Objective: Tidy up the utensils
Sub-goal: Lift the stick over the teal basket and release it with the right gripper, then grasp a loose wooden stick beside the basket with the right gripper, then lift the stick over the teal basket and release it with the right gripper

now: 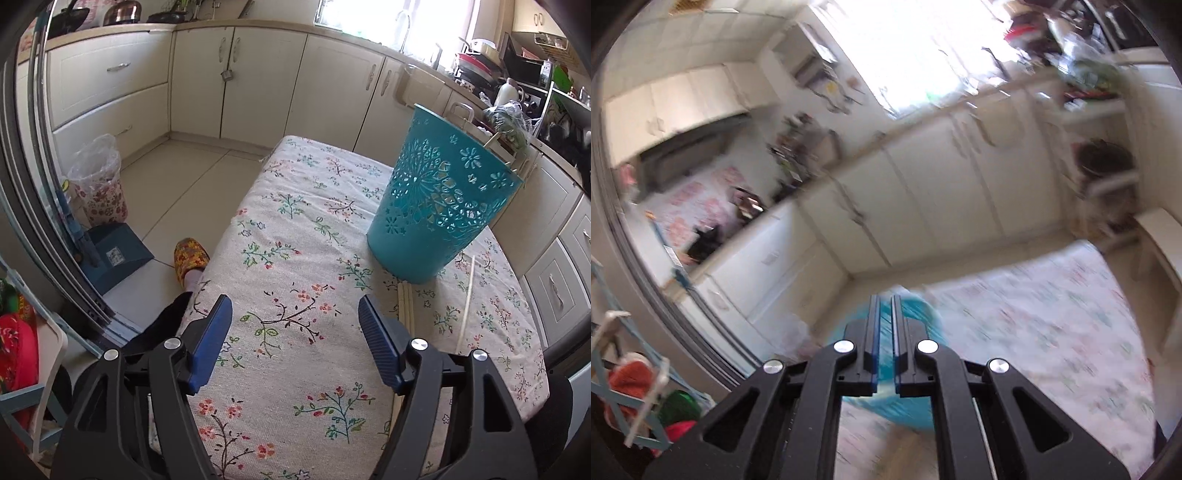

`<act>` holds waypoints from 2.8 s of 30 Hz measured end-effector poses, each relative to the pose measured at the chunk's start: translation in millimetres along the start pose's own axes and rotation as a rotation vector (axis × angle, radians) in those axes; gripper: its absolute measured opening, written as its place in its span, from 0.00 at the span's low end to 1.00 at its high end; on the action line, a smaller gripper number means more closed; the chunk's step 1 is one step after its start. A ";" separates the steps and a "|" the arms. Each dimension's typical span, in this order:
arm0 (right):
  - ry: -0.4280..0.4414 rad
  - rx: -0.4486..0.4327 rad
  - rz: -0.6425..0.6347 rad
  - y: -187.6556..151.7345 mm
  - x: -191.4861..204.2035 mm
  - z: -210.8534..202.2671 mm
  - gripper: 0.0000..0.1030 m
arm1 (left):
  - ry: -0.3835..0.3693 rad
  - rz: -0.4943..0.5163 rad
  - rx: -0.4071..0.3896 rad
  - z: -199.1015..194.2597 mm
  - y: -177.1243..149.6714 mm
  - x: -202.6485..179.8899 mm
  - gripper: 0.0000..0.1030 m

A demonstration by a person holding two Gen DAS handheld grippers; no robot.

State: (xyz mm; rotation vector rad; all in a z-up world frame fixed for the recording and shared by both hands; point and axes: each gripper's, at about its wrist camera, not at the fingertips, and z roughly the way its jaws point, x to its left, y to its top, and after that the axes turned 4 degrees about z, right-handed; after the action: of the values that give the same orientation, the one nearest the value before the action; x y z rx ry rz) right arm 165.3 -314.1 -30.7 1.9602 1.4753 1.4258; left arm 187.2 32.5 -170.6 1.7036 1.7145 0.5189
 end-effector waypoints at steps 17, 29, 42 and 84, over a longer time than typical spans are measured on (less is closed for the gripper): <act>-0.292 0.415 -0.160 -72.8 -83.0 115.4 0.12 | -0.004 0.024 0.025 11.4 -2.3 -11.4 0.66; -0.289 0.486 -0.206 -75.8 -79.3 100.3 0.19 | 0.000 0.026 0.037 17.7 -2.7 -11.6 0.66; -0.083 0.457 -0.003 -72.0 -85.0 39.6 0.05 | 0.000 0.016 0.026 14.6 -2.5 -8.9 0.66; -0.046 0.263 -0.032 -136.0 -10.3 24.9 0.19 | 0.011 0.033 -0.005 -5.0 -2.0 -15.3 0.66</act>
State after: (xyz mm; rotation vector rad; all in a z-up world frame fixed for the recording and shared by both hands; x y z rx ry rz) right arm 111.2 -257.4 -145.1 2.0929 1.7401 1.2165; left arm 181.3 18.2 -165.8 1.7311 1.6943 0.5478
